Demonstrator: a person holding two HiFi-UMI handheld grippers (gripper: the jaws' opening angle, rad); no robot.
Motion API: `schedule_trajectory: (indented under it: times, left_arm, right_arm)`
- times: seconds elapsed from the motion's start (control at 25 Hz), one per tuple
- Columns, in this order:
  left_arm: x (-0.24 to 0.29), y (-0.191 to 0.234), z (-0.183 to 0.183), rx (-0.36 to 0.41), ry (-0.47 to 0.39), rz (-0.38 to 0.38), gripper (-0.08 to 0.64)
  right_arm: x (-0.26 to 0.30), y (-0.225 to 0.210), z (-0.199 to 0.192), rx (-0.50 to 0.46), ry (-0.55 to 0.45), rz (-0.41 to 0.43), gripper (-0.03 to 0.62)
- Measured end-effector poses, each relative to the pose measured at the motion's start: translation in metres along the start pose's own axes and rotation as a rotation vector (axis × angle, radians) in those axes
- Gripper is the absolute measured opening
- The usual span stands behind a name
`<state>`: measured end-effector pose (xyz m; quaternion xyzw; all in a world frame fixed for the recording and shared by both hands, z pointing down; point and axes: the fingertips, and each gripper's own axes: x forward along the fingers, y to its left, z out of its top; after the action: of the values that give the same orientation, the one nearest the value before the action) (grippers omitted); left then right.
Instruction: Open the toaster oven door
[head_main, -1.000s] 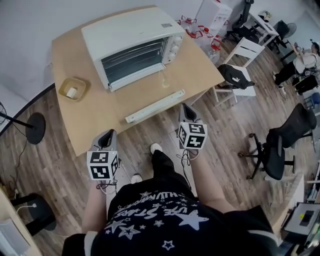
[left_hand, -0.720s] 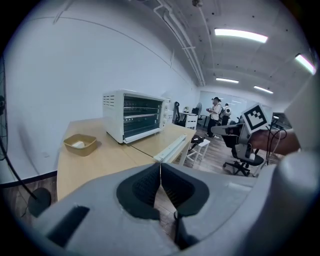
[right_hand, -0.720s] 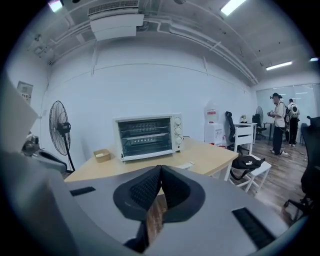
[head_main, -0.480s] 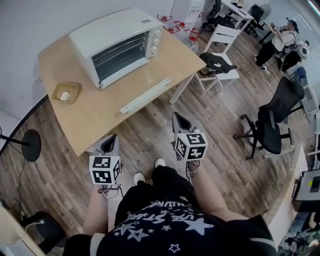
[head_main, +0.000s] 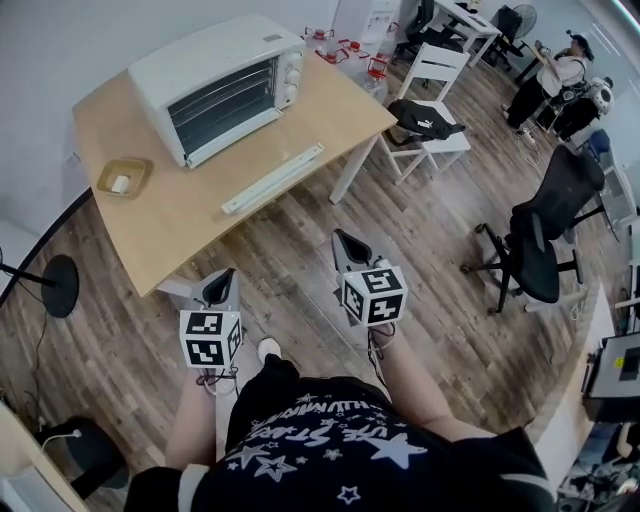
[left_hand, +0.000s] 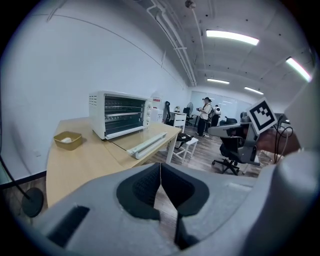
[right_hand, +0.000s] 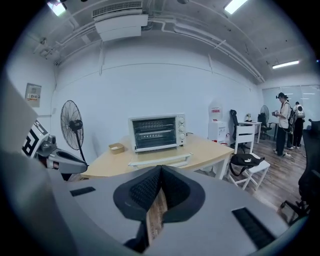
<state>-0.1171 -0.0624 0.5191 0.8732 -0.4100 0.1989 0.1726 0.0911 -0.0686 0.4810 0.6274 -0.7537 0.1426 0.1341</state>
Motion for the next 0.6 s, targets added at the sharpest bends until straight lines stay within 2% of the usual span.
schedule_trajectory:
  times: [0.24, 0.6]
  left_arm:
    - [-0.024, -0.046, -0.009, 0.000, -0.016, 0.031, 0.021]
    - [-0.068, -0.112, -0.041, -0.003, -0.034, 0.073, 0.021]
  right_arm:
    - [-0.047, -0.001, -0.015, -0.007, -0.008, 0.068, 0.003]
    - [-0.127, -0.009, -0.050, -0.016, -0.007, 0.103, 0.003]
